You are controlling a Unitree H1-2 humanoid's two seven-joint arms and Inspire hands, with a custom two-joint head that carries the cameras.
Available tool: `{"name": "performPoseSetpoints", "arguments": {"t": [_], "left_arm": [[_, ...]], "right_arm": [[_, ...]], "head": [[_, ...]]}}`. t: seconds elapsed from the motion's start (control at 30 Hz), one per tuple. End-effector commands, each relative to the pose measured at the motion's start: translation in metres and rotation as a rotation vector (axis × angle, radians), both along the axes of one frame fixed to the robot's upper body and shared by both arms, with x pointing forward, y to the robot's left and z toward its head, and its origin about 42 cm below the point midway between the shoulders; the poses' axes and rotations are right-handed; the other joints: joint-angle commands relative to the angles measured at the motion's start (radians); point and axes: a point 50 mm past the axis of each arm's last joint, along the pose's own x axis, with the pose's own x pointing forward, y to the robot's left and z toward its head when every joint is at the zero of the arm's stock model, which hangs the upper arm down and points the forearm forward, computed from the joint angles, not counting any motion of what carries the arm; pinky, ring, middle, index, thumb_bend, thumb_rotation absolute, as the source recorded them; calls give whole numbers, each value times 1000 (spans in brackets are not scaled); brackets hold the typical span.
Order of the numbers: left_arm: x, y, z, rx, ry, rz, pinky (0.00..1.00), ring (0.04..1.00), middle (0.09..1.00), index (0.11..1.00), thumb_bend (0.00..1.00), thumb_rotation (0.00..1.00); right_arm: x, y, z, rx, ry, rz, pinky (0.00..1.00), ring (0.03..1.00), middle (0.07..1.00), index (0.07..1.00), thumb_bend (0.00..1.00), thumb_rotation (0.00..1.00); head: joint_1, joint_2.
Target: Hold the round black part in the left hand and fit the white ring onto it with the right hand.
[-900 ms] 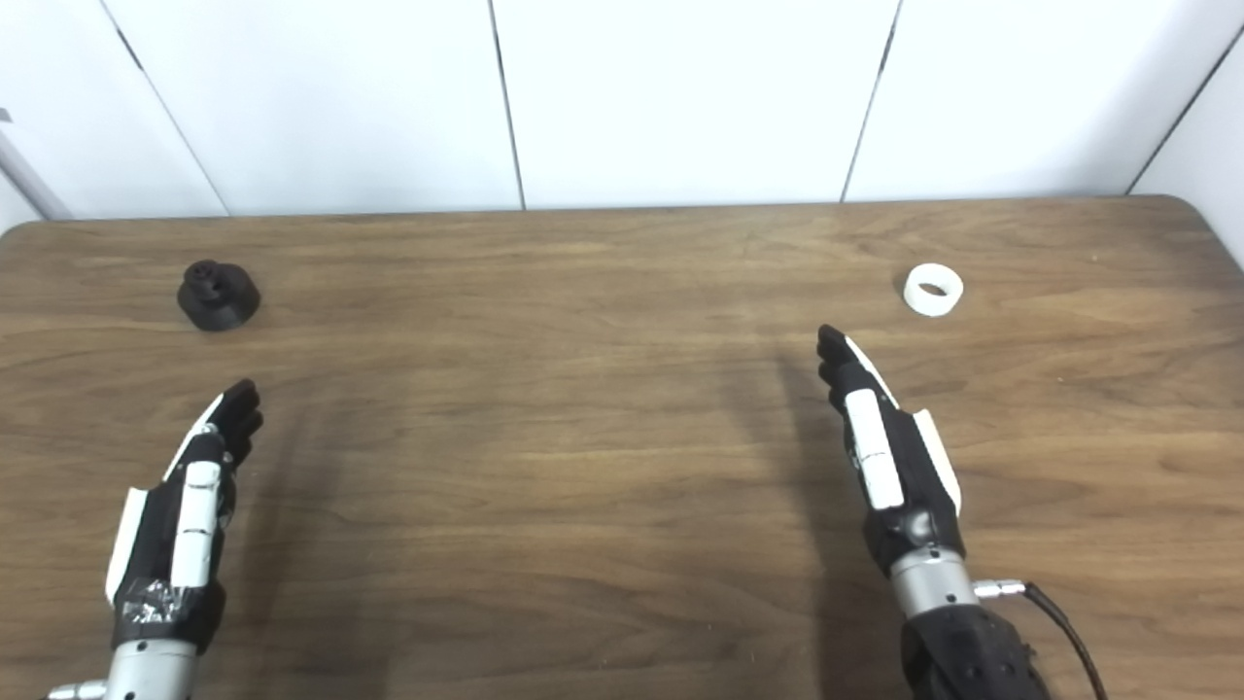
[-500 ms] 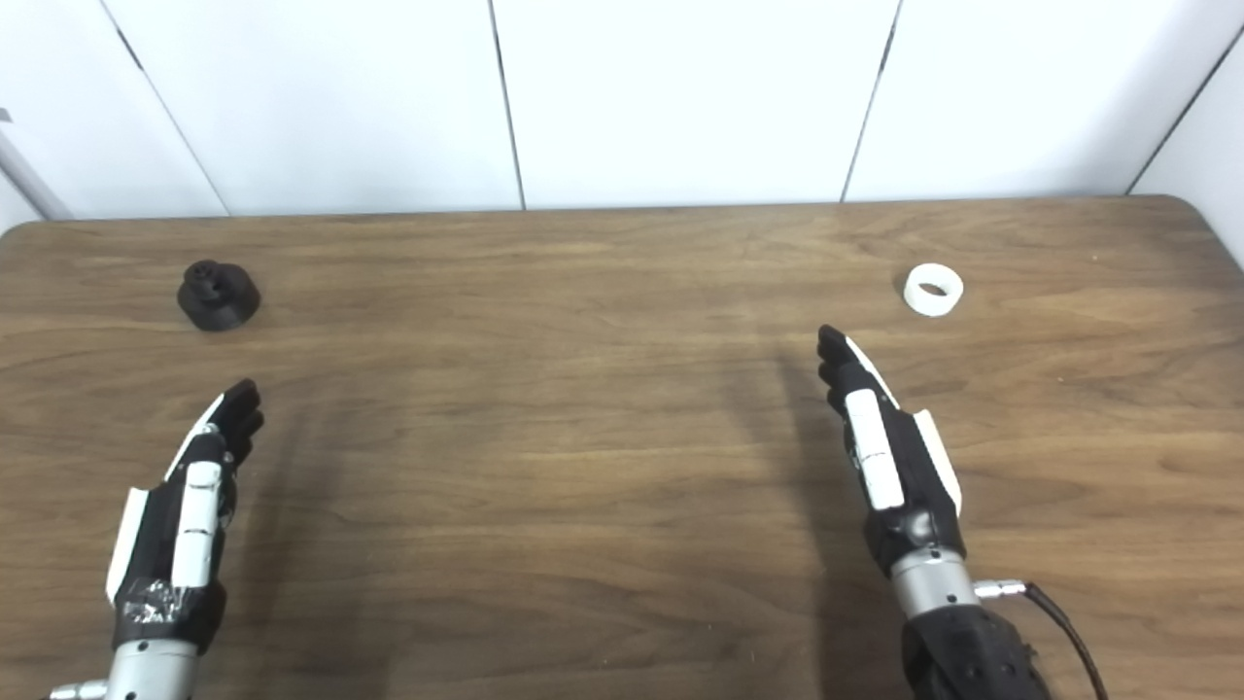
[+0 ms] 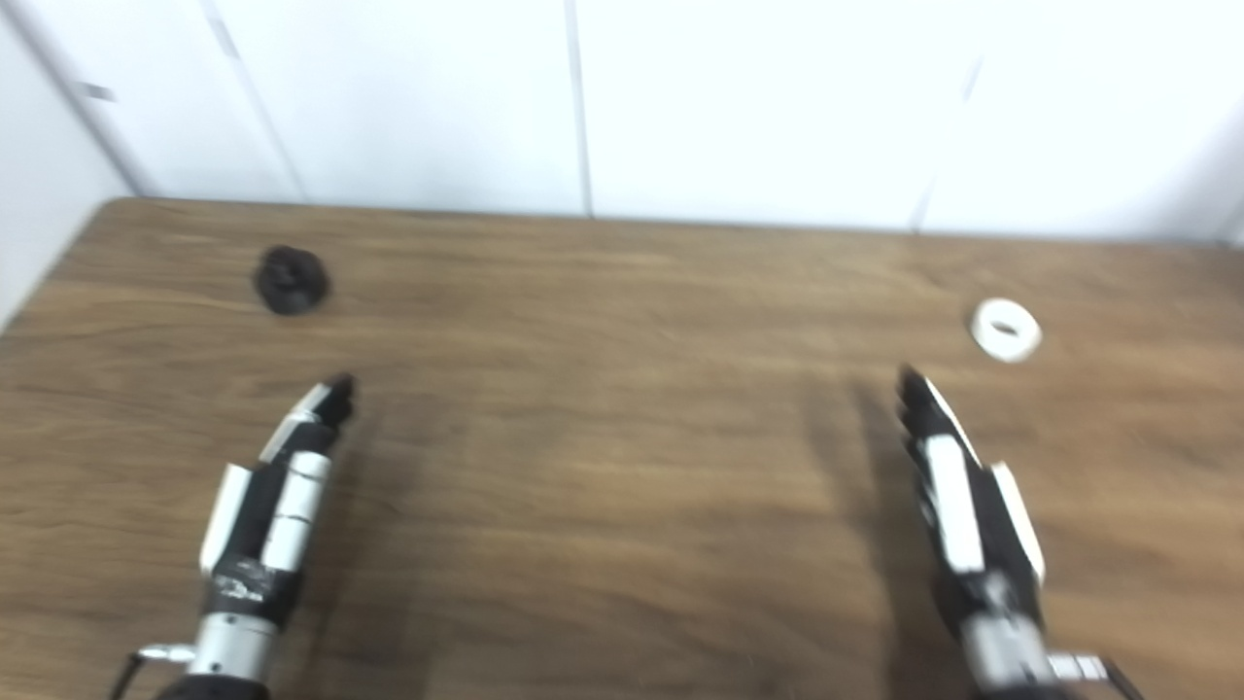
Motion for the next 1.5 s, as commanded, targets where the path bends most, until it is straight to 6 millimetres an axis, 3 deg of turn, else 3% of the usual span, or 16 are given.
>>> {"name": "performPoseSetpoints", "arguments": {"t": [0.0,0.4,0.53,0.93,1.03,1.13,1.33,1.47], "left_arm": [[-3,-16,0,-27,-45,23,999,949,935,907,556,851],[-1,-31,-15,-33,-49,6,991,969,949,927,537,861],[-1,-32,-19,-34,-59,1,986,971,956,934,540,855],[-1,-34,-23,-28,-61,9,971,967,956,934,568,814],[-2,-34,-20,20,-52,29,950,958,950,931,552,760],[-2,-34,-13,47,-51,49,931,947,945,926,567,621],[11,-22,22,147,-64,94,998,974,948,920,788,379],[23,-2,46,273,-62,121,984,964,941,918,853,321]], "right_arm": [[-6,-8,6,-23,-49,18,1000,987,974,958,494,1000],[-1,-15,-1,-15,-50,48,1000,1000,1000,974,465,1000],[0,-15,-3,-68,-46,17,933,961,942,924,533,1000],[0,-15,-6,-82,-41,30,878,942,917,901,594,1000],[0,-15,-6,-86,-41,24,863,934,911,895,613,998],[0,-15,-4,-88,-37,19,851,929,910,894,629,993],[3,-15,-5,-95,-41,17,875,940,918,906,678,1000],[4,-13,-6,-98,-47,22,891,944,919,902,686,1000]], "head": [[20,-11],[110,-103],[115,-122],[111,-126],[99,-120],[95,-115],[83,-108],[77,-103]]}}
